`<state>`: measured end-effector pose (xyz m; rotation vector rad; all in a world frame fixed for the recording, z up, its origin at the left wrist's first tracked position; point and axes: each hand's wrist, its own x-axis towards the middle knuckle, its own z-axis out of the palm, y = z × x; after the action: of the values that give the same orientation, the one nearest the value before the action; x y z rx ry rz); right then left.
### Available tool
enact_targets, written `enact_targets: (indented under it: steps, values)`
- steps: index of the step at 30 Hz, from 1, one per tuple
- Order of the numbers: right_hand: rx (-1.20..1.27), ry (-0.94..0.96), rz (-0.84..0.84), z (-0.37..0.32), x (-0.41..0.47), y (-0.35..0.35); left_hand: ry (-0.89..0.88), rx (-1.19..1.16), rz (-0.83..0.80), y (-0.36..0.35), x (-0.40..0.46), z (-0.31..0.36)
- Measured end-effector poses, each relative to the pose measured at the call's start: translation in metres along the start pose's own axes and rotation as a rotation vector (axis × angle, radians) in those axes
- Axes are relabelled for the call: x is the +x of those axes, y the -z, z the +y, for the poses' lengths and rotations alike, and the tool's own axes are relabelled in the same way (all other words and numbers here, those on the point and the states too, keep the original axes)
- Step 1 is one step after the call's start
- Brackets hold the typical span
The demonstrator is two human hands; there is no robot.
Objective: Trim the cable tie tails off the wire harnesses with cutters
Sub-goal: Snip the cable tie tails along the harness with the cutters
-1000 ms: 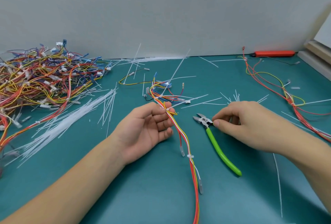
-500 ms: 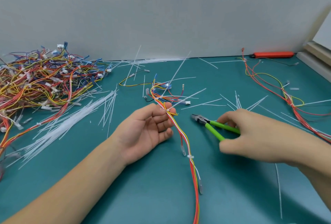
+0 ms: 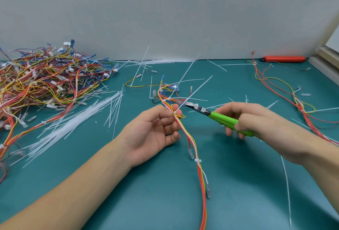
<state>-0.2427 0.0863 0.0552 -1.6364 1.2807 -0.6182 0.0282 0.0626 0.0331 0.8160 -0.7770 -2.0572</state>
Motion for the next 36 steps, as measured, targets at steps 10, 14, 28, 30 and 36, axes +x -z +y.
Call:
enact_targets:
  steps: [10,14,28,30,36]
  values:
    - [-0.028,0.124,0.016,-0.01,-0.004,-0.016,0.002,0.012,-0.013,0.0,0.0,0.0]
    - [-0.14,0.157,0.092,-0.001,-0.001,-0.016,-0.005,0.008,-0.011,0.001,0.0,0.0]
    - [-0.261,0.321,0.213,0.005,0.003,-0.02,-0.025,0.08,-0.023,0.005,0.001,-0.003]
    - [-0.293,0.351,0.239,0.007,0.003,-0.019,-0.035,0.096,-0.034,0.005,0.002,-0.004]
    - [-0.307,0.398,0.269,0.01,0.004,-0.015,-0.037,0.124,-0.077,0.008,0.003,-0.004]
